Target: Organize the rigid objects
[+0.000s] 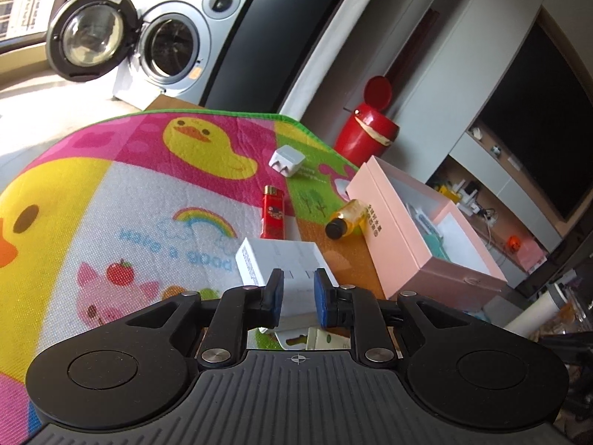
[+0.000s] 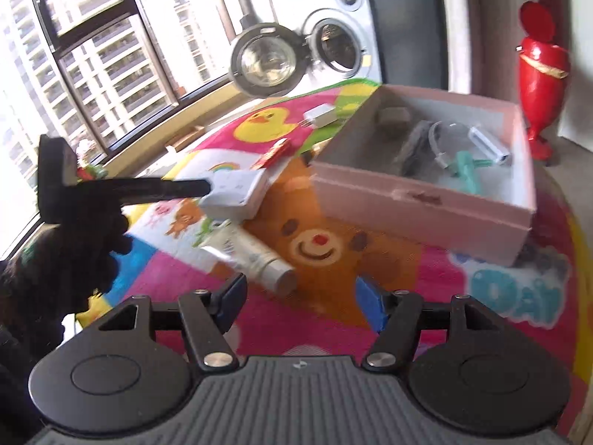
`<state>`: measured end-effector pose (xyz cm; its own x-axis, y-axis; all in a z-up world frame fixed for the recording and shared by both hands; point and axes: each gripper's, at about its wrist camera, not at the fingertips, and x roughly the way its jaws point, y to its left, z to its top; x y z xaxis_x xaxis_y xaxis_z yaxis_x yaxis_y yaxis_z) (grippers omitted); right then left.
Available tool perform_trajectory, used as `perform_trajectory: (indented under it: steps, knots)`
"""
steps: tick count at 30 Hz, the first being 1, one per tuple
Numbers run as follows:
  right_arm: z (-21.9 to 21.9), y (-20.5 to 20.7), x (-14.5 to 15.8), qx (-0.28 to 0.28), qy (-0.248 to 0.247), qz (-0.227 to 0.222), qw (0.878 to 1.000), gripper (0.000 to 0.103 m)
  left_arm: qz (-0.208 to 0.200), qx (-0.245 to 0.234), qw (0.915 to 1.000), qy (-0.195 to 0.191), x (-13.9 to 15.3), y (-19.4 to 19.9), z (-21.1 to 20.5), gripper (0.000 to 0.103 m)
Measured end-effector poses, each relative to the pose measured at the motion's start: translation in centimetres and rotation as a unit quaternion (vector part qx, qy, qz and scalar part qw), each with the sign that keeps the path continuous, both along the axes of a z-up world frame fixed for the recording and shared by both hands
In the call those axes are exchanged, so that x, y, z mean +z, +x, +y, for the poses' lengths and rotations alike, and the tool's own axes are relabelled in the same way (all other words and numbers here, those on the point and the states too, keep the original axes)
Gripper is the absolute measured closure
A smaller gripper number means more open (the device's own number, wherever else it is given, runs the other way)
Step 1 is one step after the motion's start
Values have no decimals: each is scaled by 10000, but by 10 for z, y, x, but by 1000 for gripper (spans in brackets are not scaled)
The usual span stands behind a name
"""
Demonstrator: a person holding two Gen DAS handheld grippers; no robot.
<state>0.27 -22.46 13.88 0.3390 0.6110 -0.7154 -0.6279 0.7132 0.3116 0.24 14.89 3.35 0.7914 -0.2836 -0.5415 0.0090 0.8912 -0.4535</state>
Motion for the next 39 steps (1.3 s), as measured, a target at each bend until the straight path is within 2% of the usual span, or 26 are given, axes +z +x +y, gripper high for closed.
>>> perform_trajectory:
  steps: [2, 4, 7, 12, 21, 27, 29, 32, 34, 39]
  knots:
    - [26, -9, -12, 736, 149, 462, 9961, 41, -38, 9, 10000, -1, 3, -2, -2, 83]
    - [49, -12, -21, 1144, 58, 639, 9914, 44, -64, -101, 9999, 34, 6, -4, -4, 83]
    - [65, -7, -26, 1146, -209, 509, 9919, 44, -83, -142, 9998, 84, 6, -8, -3, 83]
    - [70, 0, -33, 784, -527, 331, 9950, 44, 6, 21, 10000, -45, -2, -5, 7, 83]
    - [72, -2, -33, 850, -537, 390, 9942, 44, 77, -45, 9999, -110, -8, -5, 9, 83]
    - [74, -6, -28, 892, -595, 292, 9938, 44, 97, -272, 9994, 175, 1, -15, 6, 83]
    - [75, -9, -27, 999, -606, 323, 9926, 43, 170, -415, 9986, 283, 4, -20, 6, 83]
    - [82, -19, -26, 1498, -627, 545, 9852, 40, 265, -527, 9976, 359, 10, -29, 8, 83]
    - [90, -29, -26, 1789, -779, 541, 9793, 40, 296, -602, 9967, 462, 18, -38, 9, 83]
    - [103, -52, -20, 2312, -884, 524, 9675, 40, 130, -620, 9952, 752, 39, -54, 6, 83]
